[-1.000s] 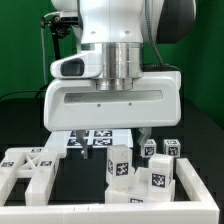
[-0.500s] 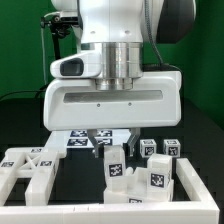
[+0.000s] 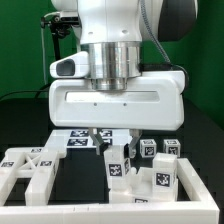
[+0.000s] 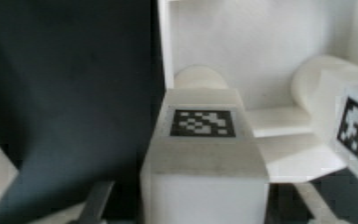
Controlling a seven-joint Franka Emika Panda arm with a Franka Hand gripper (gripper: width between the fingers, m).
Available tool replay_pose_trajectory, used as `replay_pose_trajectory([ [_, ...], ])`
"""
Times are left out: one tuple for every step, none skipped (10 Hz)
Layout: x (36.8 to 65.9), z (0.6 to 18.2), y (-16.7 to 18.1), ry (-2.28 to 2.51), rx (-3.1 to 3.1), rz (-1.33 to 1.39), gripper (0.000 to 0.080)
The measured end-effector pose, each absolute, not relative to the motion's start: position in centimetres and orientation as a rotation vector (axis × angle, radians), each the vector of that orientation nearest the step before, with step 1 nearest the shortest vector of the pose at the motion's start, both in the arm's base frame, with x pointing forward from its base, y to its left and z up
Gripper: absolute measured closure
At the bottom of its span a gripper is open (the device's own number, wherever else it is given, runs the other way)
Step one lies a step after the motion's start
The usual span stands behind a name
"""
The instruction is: Assemble chair
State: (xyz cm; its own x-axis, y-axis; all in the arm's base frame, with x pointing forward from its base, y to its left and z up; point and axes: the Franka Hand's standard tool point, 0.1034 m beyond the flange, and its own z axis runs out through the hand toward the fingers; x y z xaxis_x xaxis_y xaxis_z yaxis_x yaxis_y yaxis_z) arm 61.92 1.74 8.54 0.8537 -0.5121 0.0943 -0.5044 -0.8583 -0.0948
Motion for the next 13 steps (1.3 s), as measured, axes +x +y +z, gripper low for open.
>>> replay_pose_trajectory([
  [61.9,8.5,1.9,0.983,-2.891,-0.172,0.0510],
  [62.0,8.5,2.1,1.127,-2.830,-0.166,0.0510],
  [62.1,8.5,2.5,1.300,-2.747,-0.158,0.0510],
  [62.3,8.5,3.1,1.413,-2.686,-0.149,0.0510],
  [62.3,8.5,3.7,1.540,-2.612,-0.123,0.0510],
  [62.4,8.5,4.3,1.636,-2.549,-0.113,0.0511],
  [62.4,8.5,4.3,1.640,-2.548,-0.105,0.0511],
  [62.4,8.5,4.3,1.730,-2.479,-0.096,0.0511],
  [62.4,8.5,4.4,1.747,-2.465,-0.093,0.0511],
  [62.4,8.6,4.3,1.711,-2.490,-0.096,0.0330],
  [62.6,8.9,3.6,1.544,-2.598,-0.115,0.0206],
  [62.6,9.0,3.5,1.450,-2.664,-0.121,0.0206],
  [62.7,9.0,3.6,1.334,-2.729,-0.133,0.0162],
])
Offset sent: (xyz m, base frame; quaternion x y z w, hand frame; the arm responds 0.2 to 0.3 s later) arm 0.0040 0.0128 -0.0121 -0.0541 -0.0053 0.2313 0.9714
